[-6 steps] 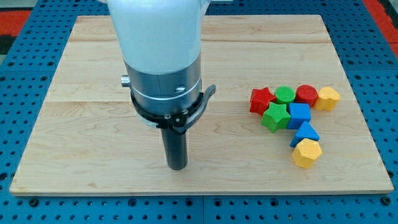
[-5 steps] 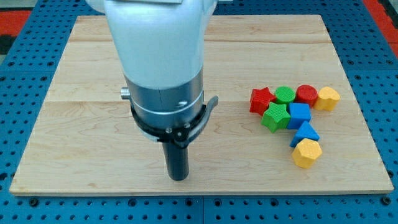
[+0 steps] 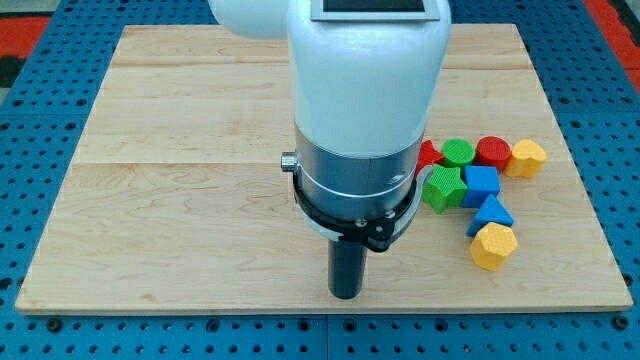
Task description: Push group of blocks up
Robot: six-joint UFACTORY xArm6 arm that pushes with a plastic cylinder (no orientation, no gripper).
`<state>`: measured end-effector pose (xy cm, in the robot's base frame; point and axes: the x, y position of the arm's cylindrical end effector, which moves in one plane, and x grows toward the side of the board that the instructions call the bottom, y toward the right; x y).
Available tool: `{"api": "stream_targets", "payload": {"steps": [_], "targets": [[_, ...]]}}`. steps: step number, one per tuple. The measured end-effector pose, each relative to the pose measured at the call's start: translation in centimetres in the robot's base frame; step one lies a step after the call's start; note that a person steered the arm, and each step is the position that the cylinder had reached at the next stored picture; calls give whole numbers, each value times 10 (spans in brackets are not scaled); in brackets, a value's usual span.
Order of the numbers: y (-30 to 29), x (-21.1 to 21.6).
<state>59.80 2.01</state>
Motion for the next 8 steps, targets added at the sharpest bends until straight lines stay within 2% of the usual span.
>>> {"api": "stream_targets", "payload": {"steps": [3,5,6,8], "targets": [[43,0],[48,-7],[51,-37],[94,-67]]}}
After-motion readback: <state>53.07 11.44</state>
